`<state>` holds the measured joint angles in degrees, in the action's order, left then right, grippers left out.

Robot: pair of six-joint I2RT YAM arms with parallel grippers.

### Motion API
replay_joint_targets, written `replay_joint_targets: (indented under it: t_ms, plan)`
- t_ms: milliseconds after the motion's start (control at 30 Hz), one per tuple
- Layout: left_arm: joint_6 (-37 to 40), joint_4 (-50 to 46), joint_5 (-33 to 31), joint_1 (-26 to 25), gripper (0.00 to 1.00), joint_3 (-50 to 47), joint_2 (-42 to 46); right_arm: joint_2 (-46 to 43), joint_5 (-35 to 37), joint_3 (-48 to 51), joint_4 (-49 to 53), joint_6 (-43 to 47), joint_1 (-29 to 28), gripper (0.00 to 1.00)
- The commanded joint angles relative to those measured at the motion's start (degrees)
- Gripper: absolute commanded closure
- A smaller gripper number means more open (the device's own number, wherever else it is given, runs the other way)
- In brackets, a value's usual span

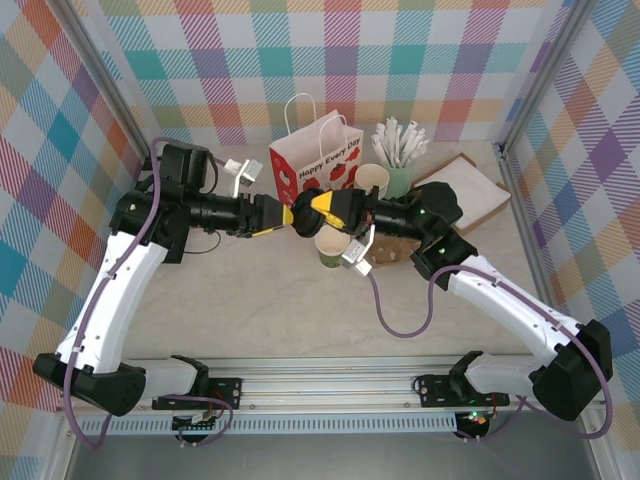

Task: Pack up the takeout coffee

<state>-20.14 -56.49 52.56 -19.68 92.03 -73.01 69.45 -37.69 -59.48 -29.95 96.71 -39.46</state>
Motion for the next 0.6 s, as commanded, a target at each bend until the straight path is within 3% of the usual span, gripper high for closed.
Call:
replay_joint_targets:
  t_ms: [0, 333, 567]
  plan:
    - [0.35, 2.46, 3.83, 0.52, 0.49, -1.06, -0.64, 0.42, -2.02, -1.59, -0.09, -0.28, -0.69, 1.00]
    - [0.67, 2.48, 3.90, 0.52, 0.65, -2.32, -0.64, 1.14, -1.07, -2.75, 2.47, 0.69, -1.66, 1.00]
    - [0.46, 3.29, 4.51, 0.52, 0.66, -2.81, -0.97, 2.06, 0.64, -3.06, 1.64, 1.94, -2.55, 1.00]
